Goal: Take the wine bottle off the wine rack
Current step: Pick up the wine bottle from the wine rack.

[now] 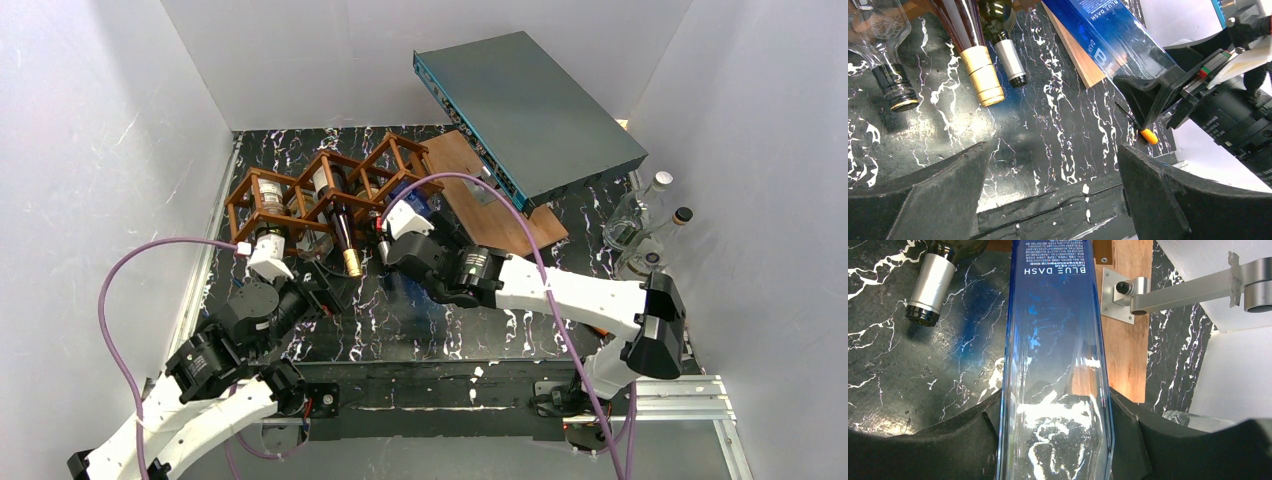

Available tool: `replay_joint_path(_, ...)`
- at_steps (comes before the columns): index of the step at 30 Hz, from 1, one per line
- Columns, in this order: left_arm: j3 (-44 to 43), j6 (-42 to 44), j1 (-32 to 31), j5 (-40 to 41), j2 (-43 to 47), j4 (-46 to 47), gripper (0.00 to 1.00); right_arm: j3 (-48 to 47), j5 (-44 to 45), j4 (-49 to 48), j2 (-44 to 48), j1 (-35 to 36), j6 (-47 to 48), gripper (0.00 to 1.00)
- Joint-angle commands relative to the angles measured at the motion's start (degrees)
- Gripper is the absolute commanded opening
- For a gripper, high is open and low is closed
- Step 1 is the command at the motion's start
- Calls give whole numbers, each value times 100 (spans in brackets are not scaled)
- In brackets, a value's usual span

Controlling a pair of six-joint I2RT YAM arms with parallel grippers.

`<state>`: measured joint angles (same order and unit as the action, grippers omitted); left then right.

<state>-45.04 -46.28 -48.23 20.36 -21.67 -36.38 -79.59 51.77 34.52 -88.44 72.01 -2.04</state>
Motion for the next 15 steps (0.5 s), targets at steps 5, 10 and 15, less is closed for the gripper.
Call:
replay_joint_path(5,-207,111,-29,-3,-186,172,98,-135,459,-537,682,-97,-164,1)
replay_joint_path(10,-225,137,-35,-56,-261,210,98,-60,265,-452,785,-117,-200,1)
replay_joint_path(15,-234,190,-31,-92,-304,243,98,72,88,-391,945,-175,-157,1)
